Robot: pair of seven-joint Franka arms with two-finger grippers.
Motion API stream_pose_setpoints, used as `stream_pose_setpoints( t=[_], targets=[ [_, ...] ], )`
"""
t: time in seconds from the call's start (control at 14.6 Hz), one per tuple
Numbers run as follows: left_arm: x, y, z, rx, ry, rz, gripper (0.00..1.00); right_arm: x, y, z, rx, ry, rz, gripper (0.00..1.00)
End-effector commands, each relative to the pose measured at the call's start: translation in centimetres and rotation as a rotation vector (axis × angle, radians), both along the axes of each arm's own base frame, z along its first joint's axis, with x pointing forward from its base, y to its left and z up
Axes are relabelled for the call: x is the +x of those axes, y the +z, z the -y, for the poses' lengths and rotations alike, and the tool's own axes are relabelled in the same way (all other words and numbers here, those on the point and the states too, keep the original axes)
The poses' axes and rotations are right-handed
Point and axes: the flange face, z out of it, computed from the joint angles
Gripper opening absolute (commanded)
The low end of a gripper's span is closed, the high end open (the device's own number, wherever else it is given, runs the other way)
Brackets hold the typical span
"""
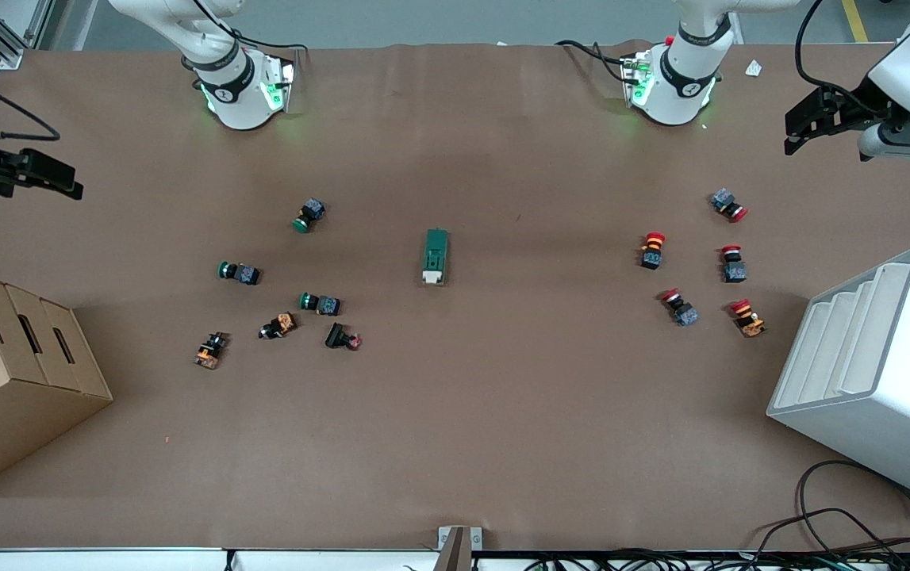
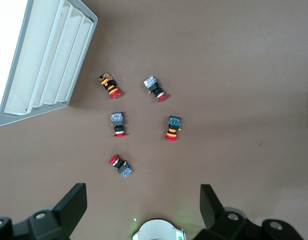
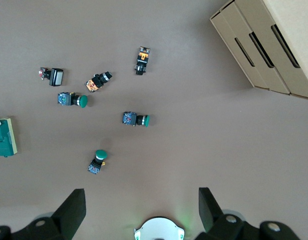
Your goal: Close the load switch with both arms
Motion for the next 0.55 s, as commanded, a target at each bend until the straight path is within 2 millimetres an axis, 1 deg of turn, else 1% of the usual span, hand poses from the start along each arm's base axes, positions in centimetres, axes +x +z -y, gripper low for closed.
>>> stream_pose_setpoints(
  t=[0.0,0.2,0.34,0.48],
  targets=[
    [0.6,0.2,0.3,-0.014,-0.017,0.001,1.0,-2.1,1.3,0.1,0.004,0.0,0.037,1.0],
    [0.7,0.2,-0.2,-0.014,-0.014,0.001,1.0,-3.4,2.2,0.3,0.0,-0.004,0.063,1.0],
    [0.7,0.2,-0.4,-0.013,-0.011,0.002,1.0,-4.1,3.3,0.5,-0.016,-0.005,0.086,1.0],
    [0.7,0.4,-0.4,-0.015,-0.009,0.007,1.0,-4.2,3.7,0.6,-0.017,-0.008,0.101,1.0]
  ],
)
